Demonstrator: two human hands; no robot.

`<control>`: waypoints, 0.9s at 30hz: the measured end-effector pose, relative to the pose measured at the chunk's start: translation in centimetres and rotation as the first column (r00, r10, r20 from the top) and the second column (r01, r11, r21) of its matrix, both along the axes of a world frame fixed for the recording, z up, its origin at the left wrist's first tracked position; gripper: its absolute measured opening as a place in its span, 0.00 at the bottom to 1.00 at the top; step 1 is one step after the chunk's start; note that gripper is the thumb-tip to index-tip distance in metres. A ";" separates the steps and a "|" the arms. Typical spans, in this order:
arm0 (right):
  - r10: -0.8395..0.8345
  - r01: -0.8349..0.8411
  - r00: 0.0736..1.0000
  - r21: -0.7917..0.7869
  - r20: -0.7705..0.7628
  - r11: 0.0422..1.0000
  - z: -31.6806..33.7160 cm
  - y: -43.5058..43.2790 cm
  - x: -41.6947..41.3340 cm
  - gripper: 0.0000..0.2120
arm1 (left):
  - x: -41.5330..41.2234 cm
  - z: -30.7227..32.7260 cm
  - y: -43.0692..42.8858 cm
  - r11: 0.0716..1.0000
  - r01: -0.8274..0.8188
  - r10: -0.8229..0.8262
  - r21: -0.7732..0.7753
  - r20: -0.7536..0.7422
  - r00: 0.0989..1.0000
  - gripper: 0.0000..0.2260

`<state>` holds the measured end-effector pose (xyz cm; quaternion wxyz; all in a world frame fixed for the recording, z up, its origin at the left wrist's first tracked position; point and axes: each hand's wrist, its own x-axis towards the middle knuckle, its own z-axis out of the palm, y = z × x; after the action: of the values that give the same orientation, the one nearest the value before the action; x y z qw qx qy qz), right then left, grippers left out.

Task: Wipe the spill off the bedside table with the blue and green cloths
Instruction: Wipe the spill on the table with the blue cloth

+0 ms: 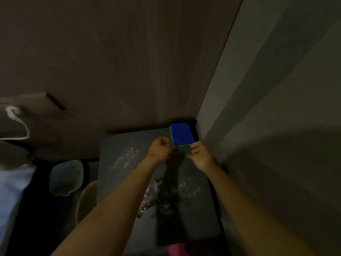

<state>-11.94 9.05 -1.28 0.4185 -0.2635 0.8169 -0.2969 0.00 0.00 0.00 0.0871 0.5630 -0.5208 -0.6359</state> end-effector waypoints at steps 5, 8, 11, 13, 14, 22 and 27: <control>0.127 -0.129 0.961 0.007 -0.244 0.992 -6.4 -2.2 -1.3 0.18 | -2.3 -7.4 -1.1 1.000 0.008 -0.005 -0.023 0.120 0.993 0.14; 0.172 -0.182 0.916 0.004 -0.363 0.983 -8.8 -3.8 -2.2 0.18 | -3.8 -9.8 -1.7 0.997 0.048 -0.040 -0.066 0.114 0.993 0.20; 0.202 -0.228 0.868 -0.002 -0.453 0.974 -10.4 -5.5 -3.2 0.18 | -5.4 -11.9 -2.9 0.988 0.046 -0.030 -0.151 0.108 0.994 0.22; 0.234 -0.278 0.797 0.006 -0.557 0.961 -11.0 -6.7 -3.7 0.16 | -6.3 -12.5 -3.7 0.976 0.041 -0.017 -0.213 0.114 0.993 0.21; 0.239 -0.297 0.765 0.002 -0.599 0.955 -11.3 -7.3 -3.9 0.15 | -6.7 -12.8 -4.1 0.969 0.036 -0.005 -0.246 0.125 0.992 0.20; 0.304 -0.331 0.787 0.049 -0.537 0.942 -13.0 -9.5 -4.7 0.18 | -8.6 -13.8 -5.8 0.918 0.012 0.084 -0.396 0.225 0.971 0.08; 0.223 -0.280 0.858 -0.059 -0.462 0.958 -12.8 -9.4 -4.8 0.25 | -9.3 -13.9 -5.7 0.911 0.087 0.003 -0.403 0.220 0.976 0.03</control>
<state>-16.70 -0.33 -14.07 0.2356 -0.4552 0.8298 -0.2207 -9.26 -5.72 -13.88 0.1325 0.5863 -0.6609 -0.4494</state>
